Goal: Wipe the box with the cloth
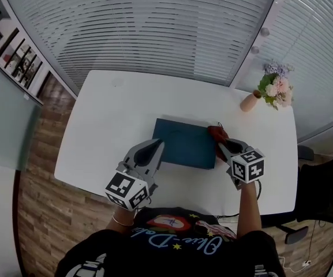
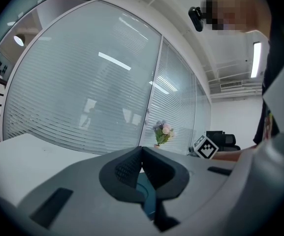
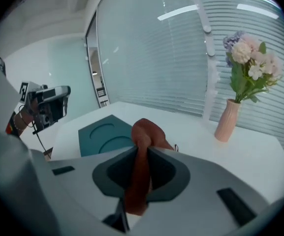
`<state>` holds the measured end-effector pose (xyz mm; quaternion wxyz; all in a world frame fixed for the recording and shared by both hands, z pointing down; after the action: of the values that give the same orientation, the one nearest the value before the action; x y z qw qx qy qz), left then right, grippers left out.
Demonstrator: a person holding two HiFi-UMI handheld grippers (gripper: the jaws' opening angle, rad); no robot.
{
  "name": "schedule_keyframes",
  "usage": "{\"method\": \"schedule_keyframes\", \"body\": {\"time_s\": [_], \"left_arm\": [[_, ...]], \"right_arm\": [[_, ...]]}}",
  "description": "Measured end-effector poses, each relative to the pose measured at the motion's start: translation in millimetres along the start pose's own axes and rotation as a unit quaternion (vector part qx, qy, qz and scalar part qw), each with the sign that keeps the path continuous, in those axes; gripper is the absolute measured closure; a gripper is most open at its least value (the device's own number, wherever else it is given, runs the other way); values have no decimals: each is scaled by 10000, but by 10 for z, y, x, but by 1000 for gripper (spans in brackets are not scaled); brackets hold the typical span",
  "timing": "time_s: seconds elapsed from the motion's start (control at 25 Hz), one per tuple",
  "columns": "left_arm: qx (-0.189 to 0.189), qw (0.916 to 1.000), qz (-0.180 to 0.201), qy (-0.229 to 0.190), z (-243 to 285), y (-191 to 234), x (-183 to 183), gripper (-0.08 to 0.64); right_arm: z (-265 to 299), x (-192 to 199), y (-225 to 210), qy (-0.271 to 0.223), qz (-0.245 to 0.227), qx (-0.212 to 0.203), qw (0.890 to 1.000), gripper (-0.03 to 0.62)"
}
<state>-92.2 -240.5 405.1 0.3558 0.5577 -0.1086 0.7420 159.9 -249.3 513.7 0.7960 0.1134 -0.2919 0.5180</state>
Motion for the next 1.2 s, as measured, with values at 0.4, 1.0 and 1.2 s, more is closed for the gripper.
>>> {"method": "schedule_keyframes", "body": {"time_s": [0.4, 1.0, 1.2], "left_arm": [[-451, 9988, -110, -121, -308, 157, 31, 557], [-1211, 9914, -457, -210, -927, 467, 239, 557], [-1248, 9903, -540, -290, -1082, 570, 321, 557]], "right_arm": [[203, -938, 901, -822, -1044, -629, 9891, 538], [1145, -991, 2106, 577, -3339, -940, 9361, 538], [1134, -1009, 2131, 627, -3324, -977, 9360, 538]]}}
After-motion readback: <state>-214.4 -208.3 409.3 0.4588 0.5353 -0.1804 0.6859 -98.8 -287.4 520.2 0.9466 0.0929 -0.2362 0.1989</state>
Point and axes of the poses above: the fingertips, and each gripper's own axes: z forward along the fingers, y to its left, x out of its underside, the point moved 4 cm from there along -z, backward along the fingers, and after that the axes turned 15 degrees about y, right-handed, at the moved point
